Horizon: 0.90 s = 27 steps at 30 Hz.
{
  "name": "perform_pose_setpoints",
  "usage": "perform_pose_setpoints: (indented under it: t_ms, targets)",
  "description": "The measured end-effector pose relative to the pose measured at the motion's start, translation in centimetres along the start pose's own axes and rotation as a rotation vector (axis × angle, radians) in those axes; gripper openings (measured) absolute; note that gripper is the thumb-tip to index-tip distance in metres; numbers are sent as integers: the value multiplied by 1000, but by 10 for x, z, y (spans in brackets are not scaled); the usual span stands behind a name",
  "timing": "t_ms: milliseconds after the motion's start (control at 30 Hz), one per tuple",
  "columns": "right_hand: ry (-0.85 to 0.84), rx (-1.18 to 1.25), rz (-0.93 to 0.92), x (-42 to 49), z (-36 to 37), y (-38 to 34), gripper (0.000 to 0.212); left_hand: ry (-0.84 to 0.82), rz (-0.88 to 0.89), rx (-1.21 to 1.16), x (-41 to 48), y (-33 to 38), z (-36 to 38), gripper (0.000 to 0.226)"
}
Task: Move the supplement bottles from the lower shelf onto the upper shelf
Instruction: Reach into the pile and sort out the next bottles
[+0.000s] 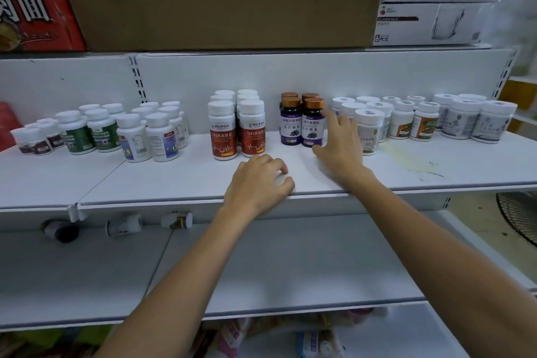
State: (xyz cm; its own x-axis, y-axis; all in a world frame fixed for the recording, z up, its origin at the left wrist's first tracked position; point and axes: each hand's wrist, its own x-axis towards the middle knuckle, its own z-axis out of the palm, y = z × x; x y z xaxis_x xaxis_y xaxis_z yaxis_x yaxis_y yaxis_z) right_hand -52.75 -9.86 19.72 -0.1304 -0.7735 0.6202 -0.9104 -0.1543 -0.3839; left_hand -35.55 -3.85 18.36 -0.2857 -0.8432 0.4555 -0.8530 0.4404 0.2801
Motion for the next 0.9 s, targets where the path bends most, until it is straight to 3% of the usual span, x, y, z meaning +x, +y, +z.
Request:
perform_pose_setpoints:
  t_ms: [167,333,467,600,900]
  targets:
    - [-30,91,-43,-33,-15,-24,55,162,-45,-102,-30,-2,-3,23]
    - [-32,225,-102,-76,-10,-71,49,81,215,-16,-87,-29,-2,49]
    - [13,328,-103,-120,0,-110,41,81,79,-127,-130,-37,-21,28]
    - [-36,366,-110,-165,14,-144,40,79,-95,-73,-189,-94,-43,30]
    - [-357,389,-92,-256,78,-214,41,79,-341,-75,-291,-177,-84,26]
